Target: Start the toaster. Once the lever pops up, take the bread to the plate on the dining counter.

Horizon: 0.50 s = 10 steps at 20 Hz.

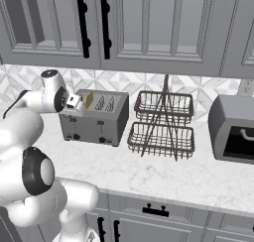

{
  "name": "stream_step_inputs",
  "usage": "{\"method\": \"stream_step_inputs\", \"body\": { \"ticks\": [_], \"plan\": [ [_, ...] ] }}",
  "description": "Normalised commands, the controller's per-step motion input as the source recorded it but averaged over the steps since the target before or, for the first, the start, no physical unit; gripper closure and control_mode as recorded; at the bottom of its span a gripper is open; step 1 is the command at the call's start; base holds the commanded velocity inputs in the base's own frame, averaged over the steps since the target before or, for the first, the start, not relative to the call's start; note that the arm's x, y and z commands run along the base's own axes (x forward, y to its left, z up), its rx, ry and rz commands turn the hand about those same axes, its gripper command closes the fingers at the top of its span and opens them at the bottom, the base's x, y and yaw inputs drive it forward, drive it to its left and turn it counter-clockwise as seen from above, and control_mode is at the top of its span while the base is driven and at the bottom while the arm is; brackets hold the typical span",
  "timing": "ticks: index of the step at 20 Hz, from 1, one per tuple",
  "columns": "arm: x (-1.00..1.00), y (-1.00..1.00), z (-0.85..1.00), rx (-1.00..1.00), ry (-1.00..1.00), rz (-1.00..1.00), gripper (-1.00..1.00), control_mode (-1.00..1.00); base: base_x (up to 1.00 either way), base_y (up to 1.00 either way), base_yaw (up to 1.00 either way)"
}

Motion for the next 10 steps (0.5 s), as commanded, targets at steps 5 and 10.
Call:
{"method": "stream_step_inputs", "body": {
  "ticks": [5,10],
  "plan": [
    [0.07,0.0,-0.17,0.0,-0.02,0.0,1.0,-1.0,0.0,0.0,0.0],
    [0.02,0.0,-0.12,0.0,-0.03,0.0,1.0,-1.0,0.0,0.0,0.0]
  ]
}}
